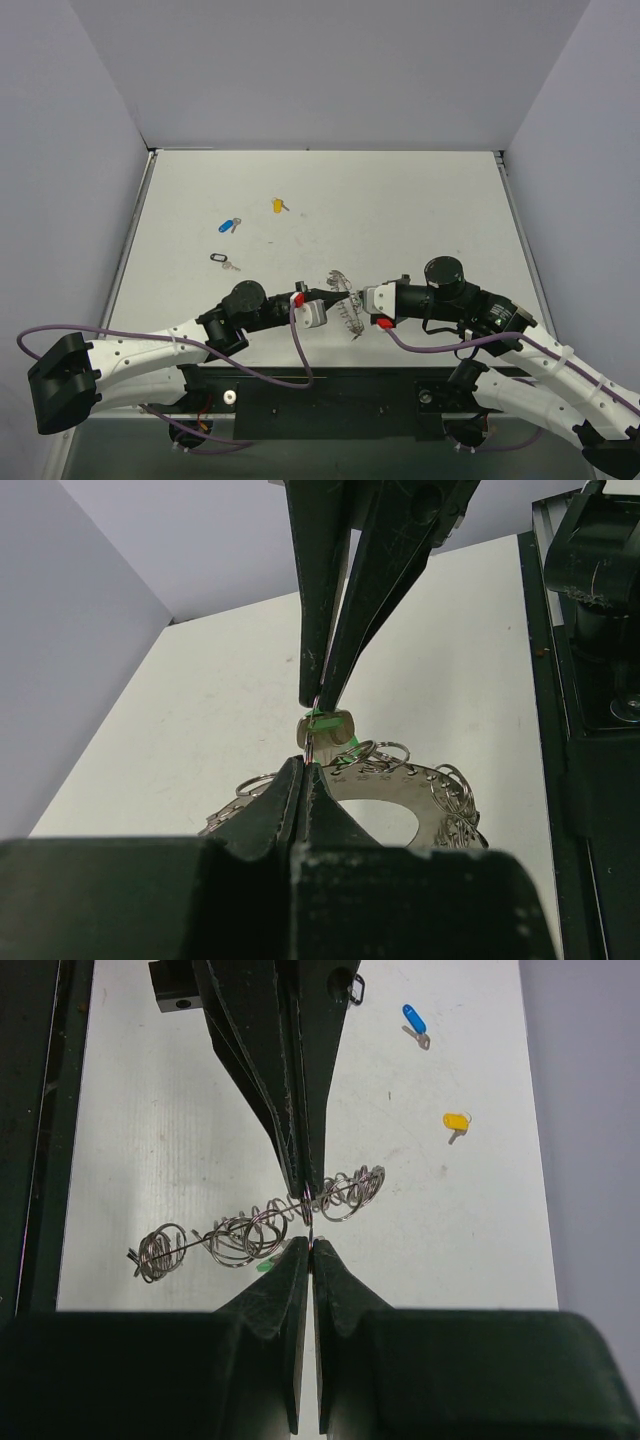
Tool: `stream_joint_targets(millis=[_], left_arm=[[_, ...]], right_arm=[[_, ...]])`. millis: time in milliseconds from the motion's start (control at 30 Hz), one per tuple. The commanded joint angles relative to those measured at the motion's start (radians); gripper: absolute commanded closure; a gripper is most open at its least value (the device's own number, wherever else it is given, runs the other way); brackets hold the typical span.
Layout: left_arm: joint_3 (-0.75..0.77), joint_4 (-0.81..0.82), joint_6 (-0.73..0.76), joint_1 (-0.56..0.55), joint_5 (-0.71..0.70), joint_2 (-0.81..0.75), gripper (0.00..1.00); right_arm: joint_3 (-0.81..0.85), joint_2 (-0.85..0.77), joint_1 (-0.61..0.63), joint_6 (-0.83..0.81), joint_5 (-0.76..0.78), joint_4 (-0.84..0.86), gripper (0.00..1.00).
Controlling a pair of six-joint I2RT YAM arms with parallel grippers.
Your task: Put the keys on the keyring
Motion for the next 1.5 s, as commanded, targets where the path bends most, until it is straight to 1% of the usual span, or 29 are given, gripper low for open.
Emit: stream_joint_targets(millis=[0,900,1467], left_arm=[[0.011,0.073,0.013,-0.01,-0.002,-0.013,1.0],[0.012,0.071,0.01,-0.011,0.016,-0.007,1.0],[0.014,0.07,0.012,-0.013,0.031,0.0,1.0]], right_arm=[[-0.007,0.001,0.014,0.014,0.008,0.048,1.0],[-0.009,0.006,0.019,0.014,0.017,0.057,1.0],[-0.013,0.012,0.019,0.07,-0.006,0.086,1.0]])
